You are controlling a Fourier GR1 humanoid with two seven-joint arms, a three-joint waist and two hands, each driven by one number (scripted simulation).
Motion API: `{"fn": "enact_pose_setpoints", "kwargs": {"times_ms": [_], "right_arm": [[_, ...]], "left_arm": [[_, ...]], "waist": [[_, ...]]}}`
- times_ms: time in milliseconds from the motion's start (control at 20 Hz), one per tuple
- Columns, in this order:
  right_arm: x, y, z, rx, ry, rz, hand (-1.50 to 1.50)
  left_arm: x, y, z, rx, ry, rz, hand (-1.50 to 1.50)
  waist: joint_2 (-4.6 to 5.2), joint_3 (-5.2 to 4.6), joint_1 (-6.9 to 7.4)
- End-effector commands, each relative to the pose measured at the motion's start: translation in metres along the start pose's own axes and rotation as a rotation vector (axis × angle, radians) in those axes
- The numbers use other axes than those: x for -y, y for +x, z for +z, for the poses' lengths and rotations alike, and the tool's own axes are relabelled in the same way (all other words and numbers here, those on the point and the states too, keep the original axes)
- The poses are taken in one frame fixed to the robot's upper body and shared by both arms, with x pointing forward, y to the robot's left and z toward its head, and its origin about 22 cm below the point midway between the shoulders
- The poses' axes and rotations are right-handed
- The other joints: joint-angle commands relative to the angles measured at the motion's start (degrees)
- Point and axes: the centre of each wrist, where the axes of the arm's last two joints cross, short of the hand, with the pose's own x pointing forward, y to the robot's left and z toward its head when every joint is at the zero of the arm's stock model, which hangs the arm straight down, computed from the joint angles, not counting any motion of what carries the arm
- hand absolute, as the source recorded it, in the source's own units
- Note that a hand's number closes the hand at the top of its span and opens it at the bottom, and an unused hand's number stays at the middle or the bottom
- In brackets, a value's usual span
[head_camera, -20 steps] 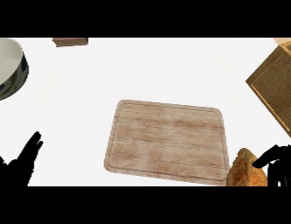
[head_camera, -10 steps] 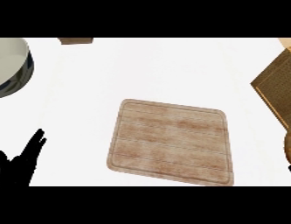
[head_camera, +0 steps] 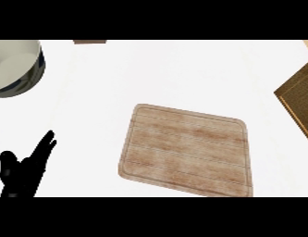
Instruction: Pick the croissant from the cutting board and place it in the basket
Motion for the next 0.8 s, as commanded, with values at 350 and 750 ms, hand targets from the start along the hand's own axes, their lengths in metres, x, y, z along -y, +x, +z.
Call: {"fn": "enact_pose_setpoints", "kwargs": {"times_ms": [350, 750], "right_arm": [[0.03, -0.073, -0.046, -0.084, 0.026, -0.111, 1.5], [0.024, -0.13, -0.053, -0.124, 0.037, -0.232, 1.5]], "left_arm": [[0.003, -0.014, -0.019, -0.111, -0.042, -0.009, 0.0], [0.027, -0.028, -0.017, -0.12, -0.048, 0.011, 0.0]], "waist": [[0.86, -0.77, 2.06], [0.85, -0.74, 1.79]]}}
